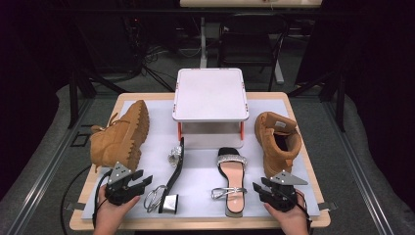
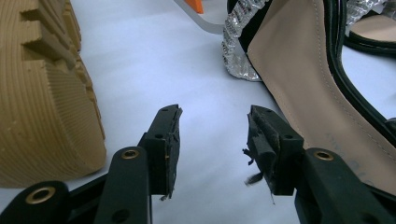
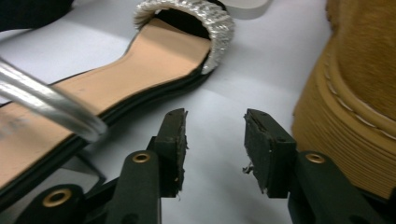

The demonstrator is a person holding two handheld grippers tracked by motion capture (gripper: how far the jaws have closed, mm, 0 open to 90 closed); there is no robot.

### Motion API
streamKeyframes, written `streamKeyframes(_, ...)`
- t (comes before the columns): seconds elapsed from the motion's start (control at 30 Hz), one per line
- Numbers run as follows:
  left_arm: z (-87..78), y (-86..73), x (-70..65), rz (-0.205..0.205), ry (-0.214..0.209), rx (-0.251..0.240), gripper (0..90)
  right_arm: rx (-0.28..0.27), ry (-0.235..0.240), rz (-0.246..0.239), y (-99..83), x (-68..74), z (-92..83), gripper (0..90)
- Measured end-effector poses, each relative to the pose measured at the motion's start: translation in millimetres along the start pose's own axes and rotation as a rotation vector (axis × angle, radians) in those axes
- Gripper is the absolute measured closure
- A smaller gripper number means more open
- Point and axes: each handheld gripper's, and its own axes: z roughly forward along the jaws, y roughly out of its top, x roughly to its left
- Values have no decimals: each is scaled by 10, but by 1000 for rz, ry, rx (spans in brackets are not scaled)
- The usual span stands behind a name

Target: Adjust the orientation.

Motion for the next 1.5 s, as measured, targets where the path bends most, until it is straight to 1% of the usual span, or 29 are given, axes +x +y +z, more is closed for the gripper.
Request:
streamKeyframes(0.03,3,5,-2,2,5,2,542,-3,-2,11,-3,-13,10,569)
streamKeyframes(0.07,9,9,1,-4,3,9,542,-3,-2,11,-3,-13,10,569)
streamKeyframes(0.1,16,6,2,-7,10,18,537,5,-1,16,-5,-24,13,559)
streamKeyframes(0.17,18,-4,2,-11,17,35,503,6,-13,17,-6,-29,12,538)
streamKeyframes(0.2,15,-7,7,-7,15,41,494,4,-16,18,0,-26,3,526)
streamKeyframes(0.23,2,-11,2,-2,24,43,492,1,-14,19,6,-24,-3,517)
streamKeyframes(0.27,-20,-11,-1,-6,28,41,477,-11,-17,10,15,-9,-17,506)
streamKeyframes(0.3,-20,-11,-1,-6,28,41,477,-11,-17,10,15,-9,-17,506)
streamKeyframes(0.33,-33,-11,-4,-15,25,41,475,-17,-21,-4,12,11,-30,505)
streamKeyframes(0.37,-51,-12,-12,-21,34,43,474,-20,-21,-6,8,21,-33,502)
streamKeyframes(0.4,-51,-12,-12,-21,34,43,473,-20,-21,-6,8,21,-33,502)
streamKeyframes(0.43,-55,-10,-15,-34,26,54,470,-21,-26,-11,5,29,-38,495)
streamKeyframes(0.5,-51,-5,-15,-34,33,54,466,-19,-33,-16,7,28,-44,494)
streamKeyframes(0.53,-46,5,-5,-40,23,53,463,-26,-36,-13,16,24,-45,491)
streamKeyframes(0.57,-39,6,-1,-46,22,49,460,-26,-38,-17,21,19,-47,491)
streamKeyframes(0.6,-39,6,-1,-46,22,49,457,-26,-38,-17,21,19,-47,491)
streamKeyframes(0.67,-30,8,12,-59,10,52,452,-25,-35,-13,22,12,-36,491)
streamKeyframes(0.77,-25,5,13,-59,16,57,453,-27,-32,-11,20,13,-28,496)
streamKeyframes(0.83,-47,9,7,-57,23,59,454,-32,-19,-9,19,17,-29,501)
streamKeyframes(0.9,-65,7,2,-65,27,51,458,-37,-14,-12,12,29,-31,519)
streamKeyframes(0.97,-99,11,2,-75,17,40,477,-37,-8,-24,11,46,-44,528)
streamKeyframes(1.03,-112,15,4,-76,10,39,494,-35,-4,-24,12,52,-46,535)
streamKeyframes(1.1,-123,11,-5,-88,7,28,498,-36,-2,-23,11,53,-47,536)
streamKeyframes(1.13,-126,11,-10,-89,10,25,504,-32,1,-23,10,51,-47,548)
streamKeyframes(1.2,-138,21,-19,-87,-1,24,521,-26,1,-31,11,51,-47,603)
streamKeyframes(1.27,-146,32,-40,-91,-22,17,524,-25,-9,-38,12,49,-49,619)
streamKeyframes(1.37,-163,45,-84,-78,-29,9,524,-27,-21,-19,4,31,-52,616)
streamKeyframes(1.47,-172,52,-108,-74,-35,5,523,-16,-27,-13,1,15,-60,615)
streamKeyframes(1.5,-174,56,-123,-76,-43,1,523,-15,-25,-9,0,9,-63,615)
